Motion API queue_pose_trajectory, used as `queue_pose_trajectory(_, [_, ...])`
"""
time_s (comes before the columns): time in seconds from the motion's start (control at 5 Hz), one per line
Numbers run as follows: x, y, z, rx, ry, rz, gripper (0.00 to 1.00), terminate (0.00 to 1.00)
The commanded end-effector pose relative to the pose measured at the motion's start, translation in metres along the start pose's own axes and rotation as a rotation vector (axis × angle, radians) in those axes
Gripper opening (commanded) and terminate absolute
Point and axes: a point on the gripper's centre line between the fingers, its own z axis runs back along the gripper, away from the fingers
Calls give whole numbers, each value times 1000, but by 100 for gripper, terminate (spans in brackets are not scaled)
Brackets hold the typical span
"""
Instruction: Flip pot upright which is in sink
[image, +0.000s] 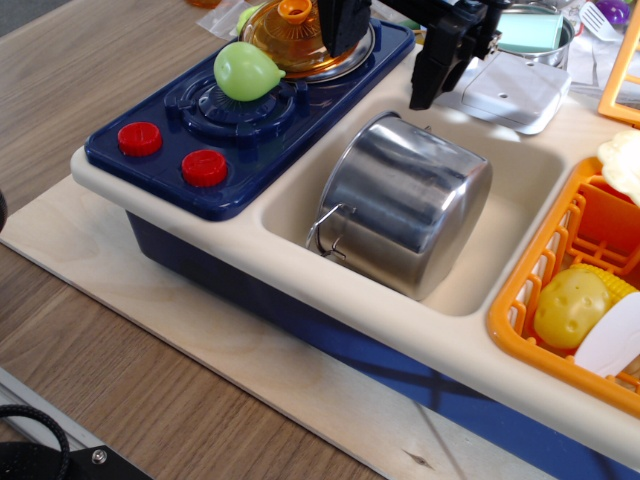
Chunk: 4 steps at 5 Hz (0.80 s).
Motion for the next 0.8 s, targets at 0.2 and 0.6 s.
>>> queue_pose_trajectory(0.2, [5, 3, -4, -126, 25, 34, 100, 0])
queue_pose_trajectory(0.6, [0, 14, -23, -355, 16, 108, 100, 0])
